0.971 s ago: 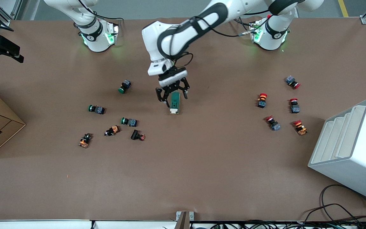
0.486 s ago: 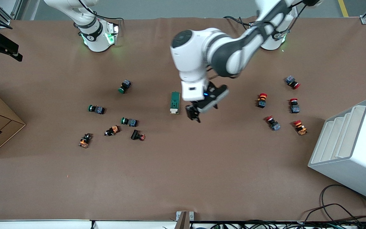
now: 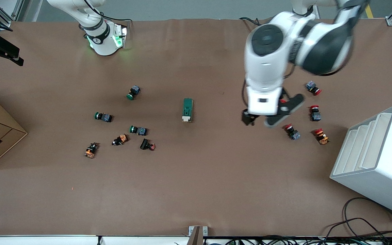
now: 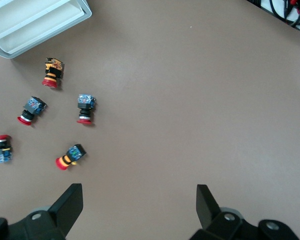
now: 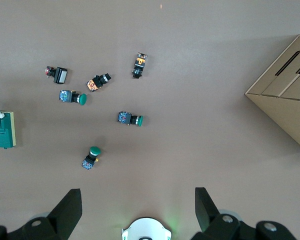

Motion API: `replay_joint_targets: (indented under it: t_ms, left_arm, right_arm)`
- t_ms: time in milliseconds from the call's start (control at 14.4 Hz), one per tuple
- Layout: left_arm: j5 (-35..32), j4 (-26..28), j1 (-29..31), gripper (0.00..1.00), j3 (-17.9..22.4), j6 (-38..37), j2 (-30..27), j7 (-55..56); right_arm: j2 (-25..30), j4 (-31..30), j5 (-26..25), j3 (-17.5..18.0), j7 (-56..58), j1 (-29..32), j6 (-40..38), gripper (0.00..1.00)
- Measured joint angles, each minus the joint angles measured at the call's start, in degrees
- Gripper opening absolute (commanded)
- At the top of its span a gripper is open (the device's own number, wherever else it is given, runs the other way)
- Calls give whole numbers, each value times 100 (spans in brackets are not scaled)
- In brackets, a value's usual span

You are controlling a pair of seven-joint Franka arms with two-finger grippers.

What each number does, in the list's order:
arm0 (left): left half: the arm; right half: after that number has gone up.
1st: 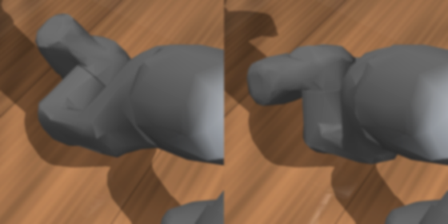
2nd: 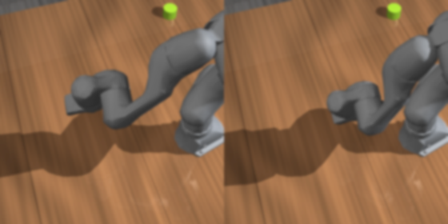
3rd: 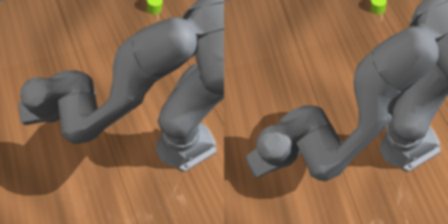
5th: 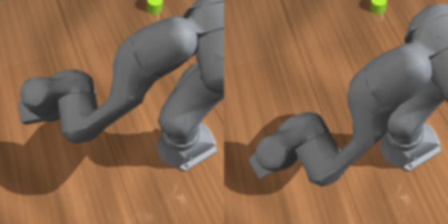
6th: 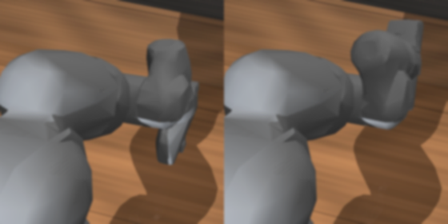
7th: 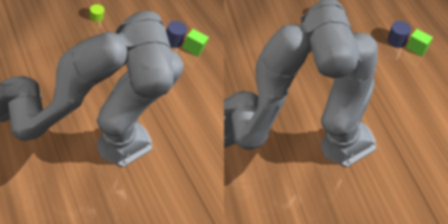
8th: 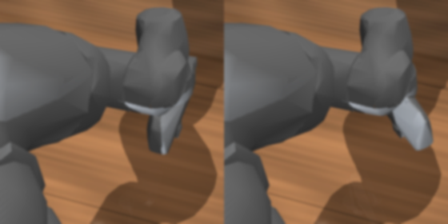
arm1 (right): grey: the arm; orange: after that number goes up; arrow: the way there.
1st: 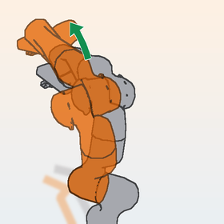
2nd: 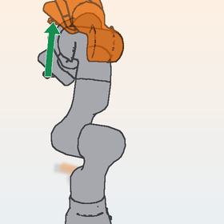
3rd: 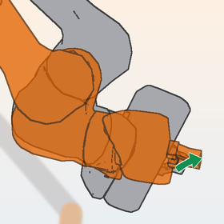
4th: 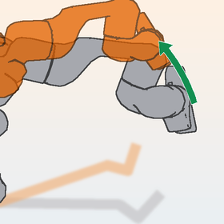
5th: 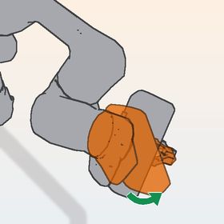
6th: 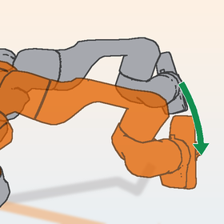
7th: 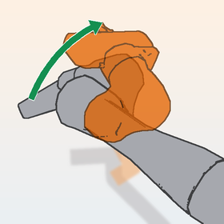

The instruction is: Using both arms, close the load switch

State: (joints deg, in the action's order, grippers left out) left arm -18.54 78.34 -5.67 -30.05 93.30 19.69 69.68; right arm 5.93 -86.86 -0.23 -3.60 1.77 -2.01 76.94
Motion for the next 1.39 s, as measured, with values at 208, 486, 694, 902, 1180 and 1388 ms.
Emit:
replay_joint_targets:
  t_ms: [208, 486, 694, 902, 1180, 1388]
  left_arm:
    - [670, -11, 888, 100, 60, -585, -587, -1895]
    - [1130, 45, 959, 100, 1131, -1049, -1102, -4262]
    - [1437, 341, 821, 100, 2032, -1061, -1497, -5587]
    - [1659, 645, 821, 100, 2520, -1087, -1882, -6547]
    - [1920, 1353, 787, 100, 2744, -1076, -2464, -6948]
    - [1931, 1792, 565, 100, 2716, -1057, -2847, -6956]
  right_arm:
    - [0, -1, 0, -14, 37, 1, 9, 100]
    - [0, -1, 22, -119, 244, 3, 15, 100]
    - [0, -2, 41, -129, 264, 2, 16, 100]
    - [0, -2, 117, -131, 267, 2, 16, 100]
    - [0, -3, 135, -133, 275, 3, 16, 100]
    - [0, -4, 136, -137, 279, 2, 15, 100]
